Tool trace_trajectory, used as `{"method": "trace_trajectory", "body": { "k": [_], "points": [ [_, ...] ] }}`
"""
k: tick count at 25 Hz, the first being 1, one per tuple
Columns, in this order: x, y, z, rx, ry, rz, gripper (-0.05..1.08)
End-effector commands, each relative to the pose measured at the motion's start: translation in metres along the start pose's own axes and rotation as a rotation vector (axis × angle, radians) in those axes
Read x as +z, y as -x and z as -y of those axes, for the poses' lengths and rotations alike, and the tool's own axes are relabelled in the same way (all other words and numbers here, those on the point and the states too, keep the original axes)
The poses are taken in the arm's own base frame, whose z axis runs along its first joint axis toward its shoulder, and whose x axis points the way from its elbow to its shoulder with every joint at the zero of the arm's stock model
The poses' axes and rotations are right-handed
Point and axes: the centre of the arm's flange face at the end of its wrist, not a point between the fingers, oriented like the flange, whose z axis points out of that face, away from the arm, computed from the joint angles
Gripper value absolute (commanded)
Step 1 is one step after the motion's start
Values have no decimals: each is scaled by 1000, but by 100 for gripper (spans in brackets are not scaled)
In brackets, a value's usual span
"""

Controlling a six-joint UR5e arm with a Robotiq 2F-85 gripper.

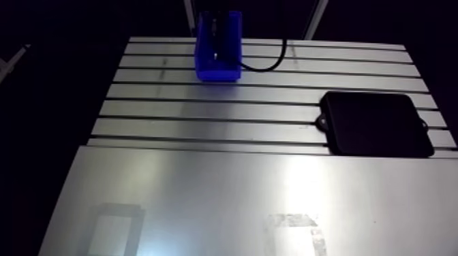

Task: Pick up the M10 bolt from the tray and put it into the blue bin.

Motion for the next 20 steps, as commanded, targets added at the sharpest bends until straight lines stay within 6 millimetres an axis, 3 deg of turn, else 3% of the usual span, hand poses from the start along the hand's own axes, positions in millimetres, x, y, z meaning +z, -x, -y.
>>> {"method": "trace_trajectory", "body": {
  "k": [1,8,11,20],
  "points": [
    [-1,1,0,-3,2,-1,28],
    [-14,-2,3,-6,22,3,2],
    [-29,-1,5,-6,44,3,2],
    [-115,4,26,35,128,-13,1]
  ]
}}
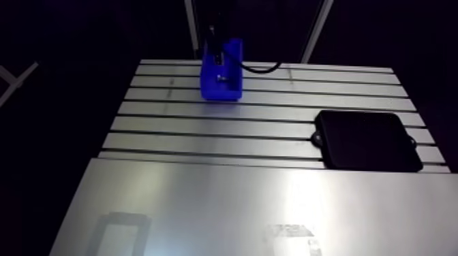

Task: Pick up the M10 bolt from the tray and put it into the blue bin.

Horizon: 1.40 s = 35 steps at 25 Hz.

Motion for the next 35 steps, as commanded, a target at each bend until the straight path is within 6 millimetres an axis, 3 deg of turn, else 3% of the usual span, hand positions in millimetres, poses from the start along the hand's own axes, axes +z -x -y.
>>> {"method": "trace_trajectory", "body": {
  "k": [1,5,14,20,24,29,35],
  "points": [
    [-59,6,11,57,54,-9,1],
    [-100,10,20,148,46,-11,1],
    [-185,21,15,594,3,1,2],
    [-203,32,15,917,-30,18,2],
    [-223,63,18,1136,-28,20,2],
    [-247,101,24,1323,-20,13,2],
    [-276,113,34,1411,-23,17,2]
  ]
}}
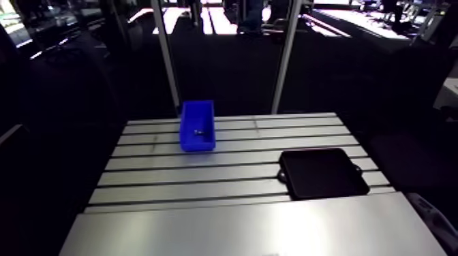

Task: Pick up the M10 bolt from the tray and put it into the blue bin.

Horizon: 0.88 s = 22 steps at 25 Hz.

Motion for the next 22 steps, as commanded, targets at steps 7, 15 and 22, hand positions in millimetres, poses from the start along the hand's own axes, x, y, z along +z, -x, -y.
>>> {"method": "trace_trajectory", "body": {
  "k": [7,15,22],
  "points": [
    [-56,25,-12,146,-7,21,2],
    [-66,37,-7,163,-12,32,2],
    [-66,41,-5,161,-13,32,2]
  ]
}}
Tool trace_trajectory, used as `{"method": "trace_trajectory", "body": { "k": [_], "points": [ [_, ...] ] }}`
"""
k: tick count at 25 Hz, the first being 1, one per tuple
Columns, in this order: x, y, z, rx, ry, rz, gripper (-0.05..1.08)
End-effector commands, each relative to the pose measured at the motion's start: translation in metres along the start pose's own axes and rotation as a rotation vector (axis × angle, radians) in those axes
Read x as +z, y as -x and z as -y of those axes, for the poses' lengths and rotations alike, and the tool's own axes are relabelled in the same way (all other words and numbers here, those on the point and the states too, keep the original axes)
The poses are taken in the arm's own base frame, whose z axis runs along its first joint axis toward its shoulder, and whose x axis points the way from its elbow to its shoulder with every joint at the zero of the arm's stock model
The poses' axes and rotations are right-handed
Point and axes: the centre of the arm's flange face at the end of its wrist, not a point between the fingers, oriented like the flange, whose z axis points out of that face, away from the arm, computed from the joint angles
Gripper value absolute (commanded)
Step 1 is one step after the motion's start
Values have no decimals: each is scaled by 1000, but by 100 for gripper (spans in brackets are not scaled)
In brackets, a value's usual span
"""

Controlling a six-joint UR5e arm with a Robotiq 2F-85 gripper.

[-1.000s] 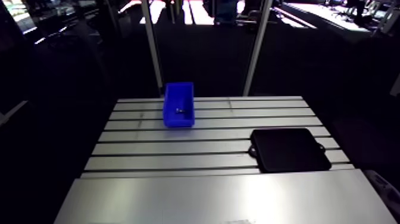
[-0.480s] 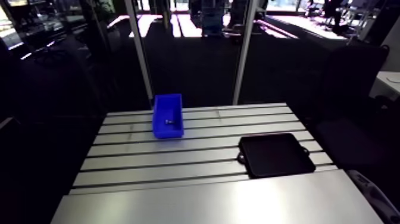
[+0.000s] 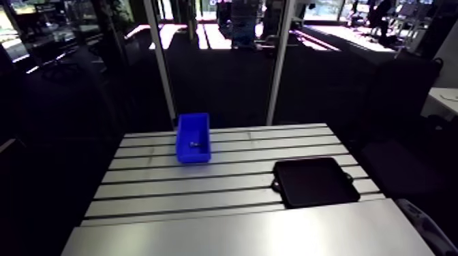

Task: Pick up the M10 bolt from the tray and put it into the blue bin.

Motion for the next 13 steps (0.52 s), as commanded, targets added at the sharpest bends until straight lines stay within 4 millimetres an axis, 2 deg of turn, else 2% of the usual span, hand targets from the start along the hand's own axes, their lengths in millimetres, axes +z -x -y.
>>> {"method": "trace_trajectory", "body": {
  "k": [1,13],
  "points": [
    [0,4,2,-1,-2,1,2],
    [4,0,4,-6,-1,7,2]
  ]
}}
